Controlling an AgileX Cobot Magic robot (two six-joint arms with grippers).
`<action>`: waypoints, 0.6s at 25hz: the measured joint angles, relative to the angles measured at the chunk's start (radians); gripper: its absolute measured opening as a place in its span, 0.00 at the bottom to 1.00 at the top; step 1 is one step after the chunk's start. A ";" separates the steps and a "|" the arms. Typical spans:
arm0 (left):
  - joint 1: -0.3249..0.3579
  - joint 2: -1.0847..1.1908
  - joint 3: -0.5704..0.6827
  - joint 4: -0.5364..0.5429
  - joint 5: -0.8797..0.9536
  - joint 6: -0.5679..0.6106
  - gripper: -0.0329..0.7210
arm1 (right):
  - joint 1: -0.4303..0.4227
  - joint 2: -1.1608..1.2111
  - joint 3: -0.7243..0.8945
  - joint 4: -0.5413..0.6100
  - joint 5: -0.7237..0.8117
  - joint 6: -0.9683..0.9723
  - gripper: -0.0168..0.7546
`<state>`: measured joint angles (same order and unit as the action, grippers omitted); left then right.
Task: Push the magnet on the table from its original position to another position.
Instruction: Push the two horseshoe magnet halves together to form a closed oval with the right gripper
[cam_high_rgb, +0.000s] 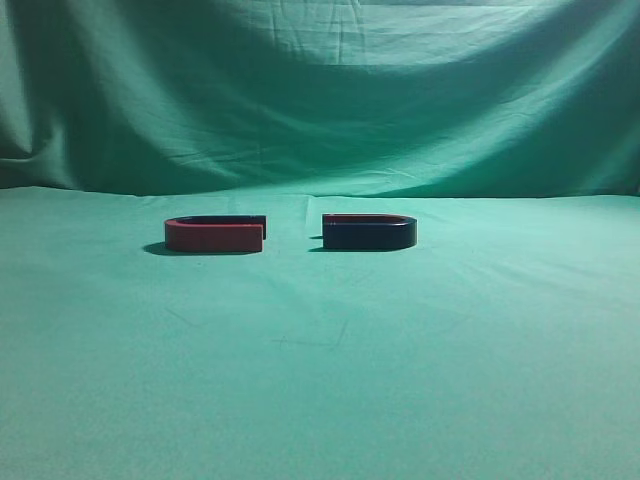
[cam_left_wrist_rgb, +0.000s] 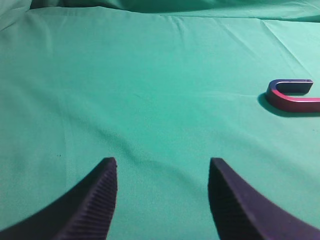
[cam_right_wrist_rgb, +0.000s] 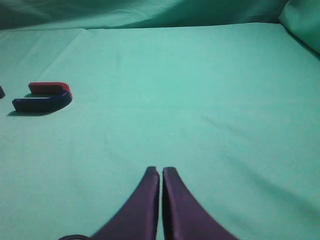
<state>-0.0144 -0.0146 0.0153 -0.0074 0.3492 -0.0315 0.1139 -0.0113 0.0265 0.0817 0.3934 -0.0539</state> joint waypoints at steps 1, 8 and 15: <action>0.000 0.000 0.000 0.000 0.000 0.000 0.54 | 0.000 0.000 0.000 0.000 0.000 0.000 0.02; 0.000 0.000 0.000 0.000 0.000 0.000 0.54 | 0.000 0.000 0.000 -0.003 0.000 0.000 0.02; 0.000 0.000 0.000 0.000 0.000 0.000 0.54 | 0.000 0.000 0.000 -0.003 0.000 0.000 0.02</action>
<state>-0.0144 -0.0146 0.0153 -0.0074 0.3492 -0.0315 0.1139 -0.0113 0.0265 0.0787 0.3934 -0.0539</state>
